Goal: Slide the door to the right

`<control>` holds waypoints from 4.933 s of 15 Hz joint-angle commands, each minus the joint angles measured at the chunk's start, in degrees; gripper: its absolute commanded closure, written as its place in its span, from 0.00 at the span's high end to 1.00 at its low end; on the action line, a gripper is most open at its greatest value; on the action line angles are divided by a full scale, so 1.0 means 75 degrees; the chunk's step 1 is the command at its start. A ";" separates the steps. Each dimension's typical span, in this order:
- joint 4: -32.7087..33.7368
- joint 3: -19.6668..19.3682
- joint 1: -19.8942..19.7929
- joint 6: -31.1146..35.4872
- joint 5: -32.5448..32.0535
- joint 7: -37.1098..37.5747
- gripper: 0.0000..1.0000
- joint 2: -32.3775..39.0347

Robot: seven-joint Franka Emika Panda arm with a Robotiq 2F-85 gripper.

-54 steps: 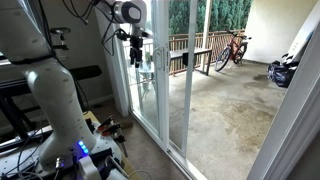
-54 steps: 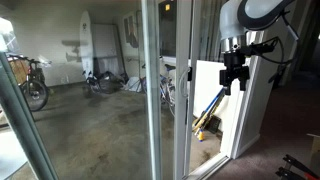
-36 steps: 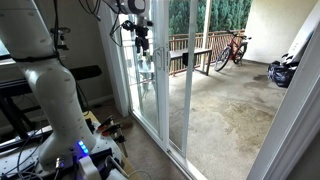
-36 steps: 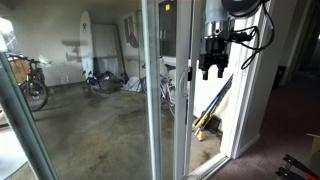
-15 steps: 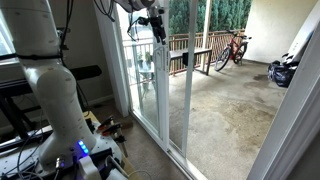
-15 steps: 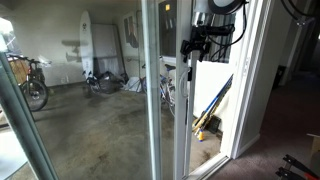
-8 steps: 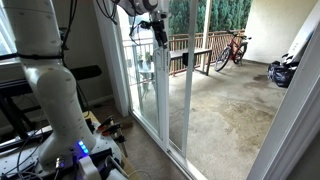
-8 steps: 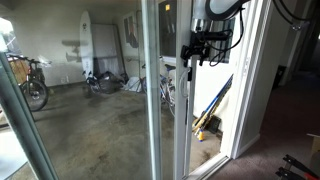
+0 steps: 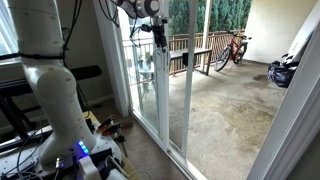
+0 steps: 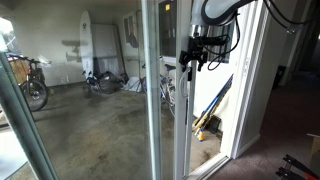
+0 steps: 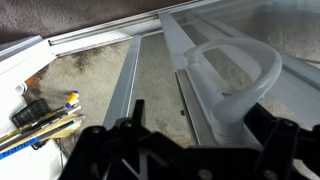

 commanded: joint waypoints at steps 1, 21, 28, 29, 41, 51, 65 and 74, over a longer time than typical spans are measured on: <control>0.0159 -0.0159 0.0059 -0.0333 0.0043 -0.0035 1.00 0.0073; -0.1211 -0.1131 -0.0542 -0.0793 -0.0153 -0.0087 1.00 -0.1076; -0.1881 -0.1400 -0.0967 -0.0276 0.0012 -0.0400 1.00 -0.1491; -0.1962 -0.1445 -0.1042 -0.0199 0.0037 -0.0446 1.00 -0.1542; -0.2384 -0.2154 -0.1951 0.0177 0.1212 -0.1761 1.00 -0.1720; -0.2464 -0.2648 -0.2447 0.0189 0.1537 -0.2091 1.00 -0.1754; -0.2348 -0.2596 -0.2478 0.0346 0.1665 -0.2003 1.00 -0.1602; -0.2133 -0.2293 -0.2326 0.0528 0.1875 -0.2071 1.00 -0.1758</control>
